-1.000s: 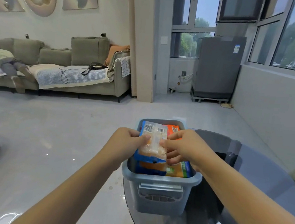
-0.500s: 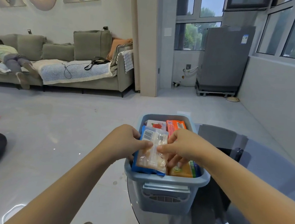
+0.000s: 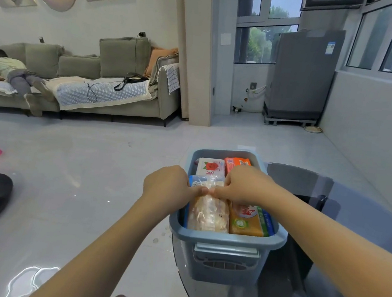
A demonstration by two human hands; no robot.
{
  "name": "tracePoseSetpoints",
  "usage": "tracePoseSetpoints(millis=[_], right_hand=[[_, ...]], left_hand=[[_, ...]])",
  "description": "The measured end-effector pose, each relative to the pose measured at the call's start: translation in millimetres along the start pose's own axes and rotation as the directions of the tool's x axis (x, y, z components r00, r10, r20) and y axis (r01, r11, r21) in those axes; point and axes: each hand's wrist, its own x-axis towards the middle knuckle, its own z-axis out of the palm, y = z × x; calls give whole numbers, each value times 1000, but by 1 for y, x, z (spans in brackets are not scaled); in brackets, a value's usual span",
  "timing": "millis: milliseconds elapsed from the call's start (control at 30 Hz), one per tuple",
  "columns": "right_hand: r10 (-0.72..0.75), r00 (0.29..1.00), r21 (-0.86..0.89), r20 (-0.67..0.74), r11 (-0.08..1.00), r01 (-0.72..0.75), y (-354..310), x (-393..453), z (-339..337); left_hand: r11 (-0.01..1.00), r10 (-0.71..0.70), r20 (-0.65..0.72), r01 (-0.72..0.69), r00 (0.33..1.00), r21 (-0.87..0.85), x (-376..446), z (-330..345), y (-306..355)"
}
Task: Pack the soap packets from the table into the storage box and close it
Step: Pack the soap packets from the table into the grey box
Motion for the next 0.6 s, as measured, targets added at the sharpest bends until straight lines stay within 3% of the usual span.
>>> tracePoseSetpoints(millis=[67,167,233,400,533,600], right_hand=[[-3,1000,-33,6,999,3,5,2,0],[23,980,140,200,989,-52,13,2,0],[29,969,202,245,976,-81,16,3,0],[25,997,340,-71,940,1,17,8,11],[-6,999,360,-49,933,23,13,12,14],[-22,1000,307,-8,951,23,13,14,8]], left_hand=[[999,15,11,-15,1000,37,4,2,0],[998,49,127,-44,991,-35,9,2,-3],[992,65,163,-46,985,-115,12,1,-7],[998,49,-65,-51,997,-30,8,11,-3],[986,8,-34,-14,999,-165,14,14,-2],[998,5,0,-5,1000,-67,18,13,-1]])
